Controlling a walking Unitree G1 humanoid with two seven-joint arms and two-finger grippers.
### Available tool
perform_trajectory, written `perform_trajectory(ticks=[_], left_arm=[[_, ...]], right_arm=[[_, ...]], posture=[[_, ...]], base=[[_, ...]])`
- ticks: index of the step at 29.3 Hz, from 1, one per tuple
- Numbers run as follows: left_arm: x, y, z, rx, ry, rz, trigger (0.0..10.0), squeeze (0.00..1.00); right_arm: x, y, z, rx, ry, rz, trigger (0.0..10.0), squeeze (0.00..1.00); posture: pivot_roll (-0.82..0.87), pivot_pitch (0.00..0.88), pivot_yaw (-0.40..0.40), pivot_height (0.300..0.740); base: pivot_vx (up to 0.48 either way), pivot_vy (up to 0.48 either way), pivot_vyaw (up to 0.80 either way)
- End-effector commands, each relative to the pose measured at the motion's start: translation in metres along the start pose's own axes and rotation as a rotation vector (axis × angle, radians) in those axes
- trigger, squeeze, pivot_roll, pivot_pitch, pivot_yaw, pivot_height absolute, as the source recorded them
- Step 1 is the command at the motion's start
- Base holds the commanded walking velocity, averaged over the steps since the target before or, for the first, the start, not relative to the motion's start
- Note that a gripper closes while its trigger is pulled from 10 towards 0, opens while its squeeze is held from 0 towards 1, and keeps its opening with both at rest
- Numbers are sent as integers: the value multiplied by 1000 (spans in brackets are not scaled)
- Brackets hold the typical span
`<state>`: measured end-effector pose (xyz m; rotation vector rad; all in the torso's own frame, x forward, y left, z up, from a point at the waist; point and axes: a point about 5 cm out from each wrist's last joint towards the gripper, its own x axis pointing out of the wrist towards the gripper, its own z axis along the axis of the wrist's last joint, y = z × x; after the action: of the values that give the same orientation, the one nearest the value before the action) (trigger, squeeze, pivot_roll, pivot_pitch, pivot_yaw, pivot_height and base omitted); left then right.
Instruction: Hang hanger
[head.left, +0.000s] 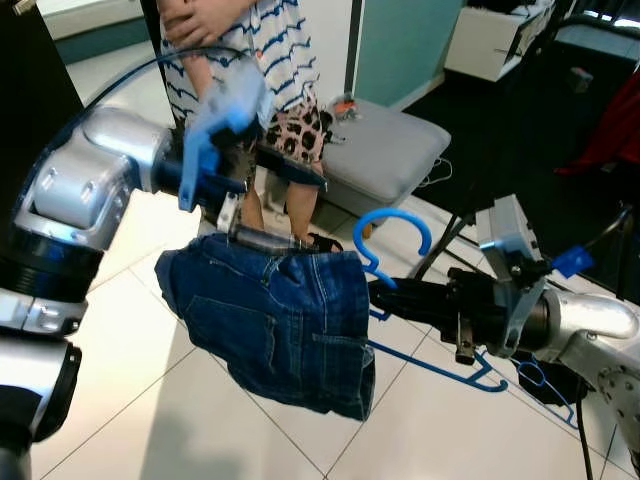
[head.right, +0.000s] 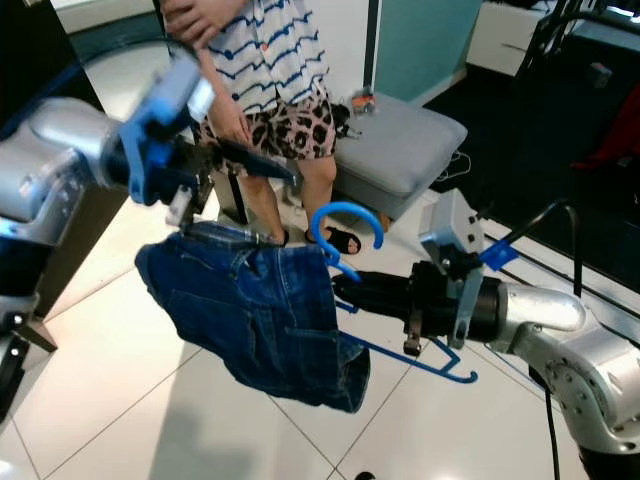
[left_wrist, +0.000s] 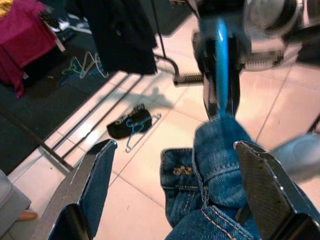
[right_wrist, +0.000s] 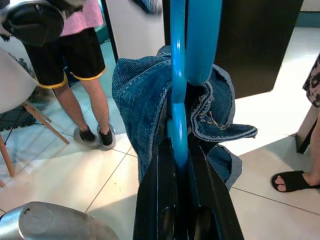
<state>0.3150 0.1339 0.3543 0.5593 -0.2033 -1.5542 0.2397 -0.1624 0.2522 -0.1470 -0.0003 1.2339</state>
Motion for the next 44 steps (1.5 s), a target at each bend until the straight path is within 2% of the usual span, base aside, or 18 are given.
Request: perform_trajectory(ticks=[1, 6, 8, 9, 11, 12, 20, 25, 26, 27, 28, 44], left_arm=[[0, -3, 0, -76, -47, -34, 10000, 0], [9, -14, -9, -100, -24, -101, 10000, 0], [9, -14, -9, -100, -24, -101, 10000, 0], [13, -21, -14, -114, -8, -144, 10000, 0], [13, -21, -14, -114, -8, -144, 10000, 0], [20, -30, -23, -149, 15, -199, 10000, 0], [36, -36, -38, -141, 84, -180, 10000, 0], [42, -39, -41, -145, 90, -187, 10000, 0], [45, -39, -42, -148, 86, -183, 8471, 0], [45, -39, -42, -148, 86, -183, 8471, 0], [48, -39, -42, -154, 81, -173, 0, 0], [55, -35, -54, -157, 131, -96, 0, 0]], right_arm=[[1, 3, 6, -44, -20, 25, 10000, 0], [0, 2, 8, -53, -29, 23, 10000, 0], [0, 2, 8, -53, -29, 23, 10000, 0], [1, 2, 10, -59, -34, 24, 10000, 0], [1, 2, 10, -59, -34, 24, 10000, 0], [1, 1, 15, -75, -42, 24, 10000, 0], [3, 1, 21, -98, -60, 29, 10000, 0], [5, 2, 22, -104, -69, 29, 10000, 0], [6, 2, 23, -106, -72, 30, 10000, 0], [6, 2, 23, -106, -72, 30, 10000, 0], [7, 2, 24, -108, -74, 31, 10000, 0], [11, 1, 33, -132, -116, 27, 10000, 0]], posture=[[16, 120, 50, 740], [17, 120, 51, 740], [17, 120, 51, 740], [14, 120, 51, 740], [14, 120, 51, 740], [14, 120, 52, 740], [14, 119, 55, 740], [12, 119, 58, 740], [12, 119, 58, 740], [12, 119, 58, 740], [9, 118, 57, 740], [7, 120, 56, 740]], base=[[0, 0, 0], [0, 0, 0], [0, 0, 0], [0, 0, 0], [0, 0, 0], [0, 0, 0], [0, 0, 0], [0, 0, 0], [0, 0, 0], [0, 0, 0], [0, 0, 0], [0, 0, 0]])
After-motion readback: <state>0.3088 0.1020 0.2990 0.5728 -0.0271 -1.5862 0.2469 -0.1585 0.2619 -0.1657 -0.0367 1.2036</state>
